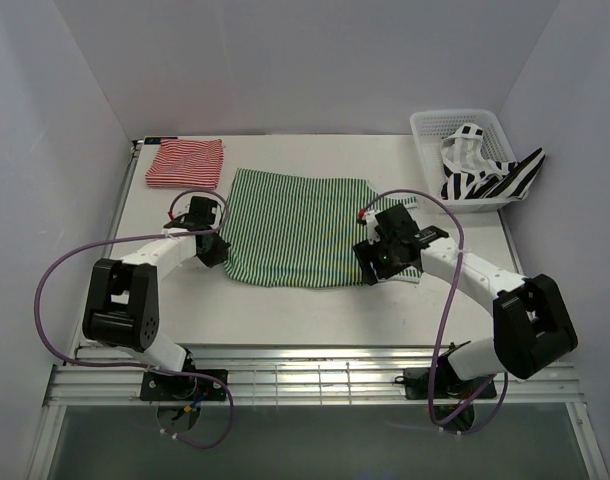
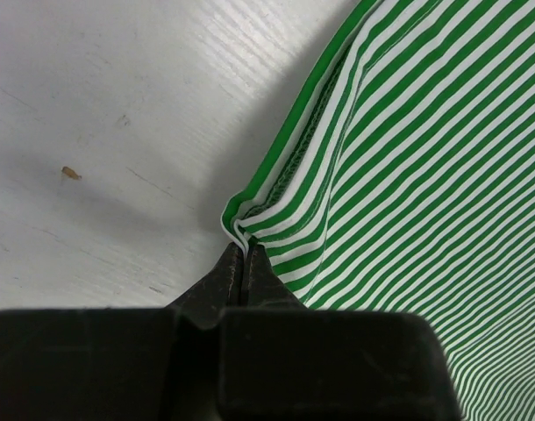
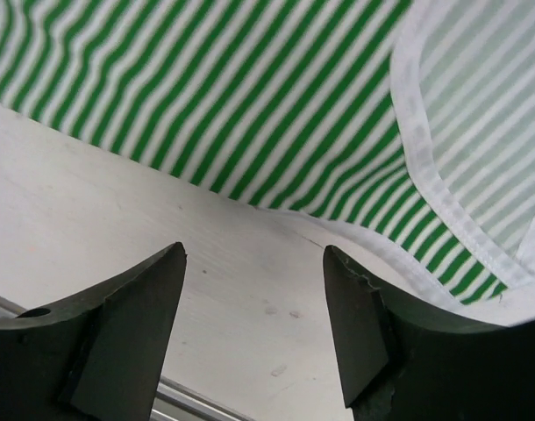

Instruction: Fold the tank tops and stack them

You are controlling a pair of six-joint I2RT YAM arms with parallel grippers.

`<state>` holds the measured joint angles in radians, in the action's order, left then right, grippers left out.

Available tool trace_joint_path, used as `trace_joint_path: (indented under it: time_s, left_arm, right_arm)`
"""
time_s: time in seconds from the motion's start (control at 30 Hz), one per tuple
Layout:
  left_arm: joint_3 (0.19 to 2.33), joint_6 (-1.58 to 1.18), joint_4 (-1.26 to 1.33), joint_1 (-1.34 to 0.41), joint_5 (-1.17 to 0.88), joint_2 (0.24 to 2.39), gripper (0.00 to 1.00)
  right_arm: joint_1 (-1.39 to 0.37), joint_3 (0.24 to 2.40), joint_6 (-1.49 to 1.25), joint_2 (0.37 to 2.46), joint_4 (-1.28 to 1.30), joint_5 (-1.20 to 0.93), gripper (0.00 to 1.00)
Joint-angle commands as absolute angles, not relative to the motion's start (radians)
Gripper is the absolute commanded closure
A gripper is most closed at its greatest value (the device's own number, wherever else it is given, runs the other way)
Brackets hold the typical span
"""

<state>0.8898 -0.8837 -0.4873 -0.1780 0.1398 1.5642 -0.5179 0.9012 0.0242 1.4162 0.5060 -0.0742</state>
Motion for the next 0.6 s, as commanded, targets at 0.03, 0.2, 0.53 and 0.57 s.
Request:
trace_joint_path:
  time_s: [0.03, 0.2, 0.53, 0.57]
  left_arm:
    - [0.861, -0.893, -0.486, -0.176, 0.146, 1.491, 1.00]
    - [0.851, -0.888, -0.489, -0.176, 0.146, 1.476, 1.00]
    - [0.848, -0.890, -0.489, -0.176, 0.126, 1.473, 1.00]
    - [0.848, -0.890, -0.489, -0.176, 0.126, 1.471, 1.00]
  right_arm:
    - [-0.502, 0.831, -0.132, 1.362, 0.406, 0.118, 0.28]
    - [-0.367, 0.818, -0.218, 1.344, 0.420, 0.239, 0.26]
    - [-0.153, 0.772, -0.247, 1.362, 0.426, 0.097, 0.36]
    - [-0.153, 0.755, -0.247, 1.367, 0.422, 0.078, 0.36]
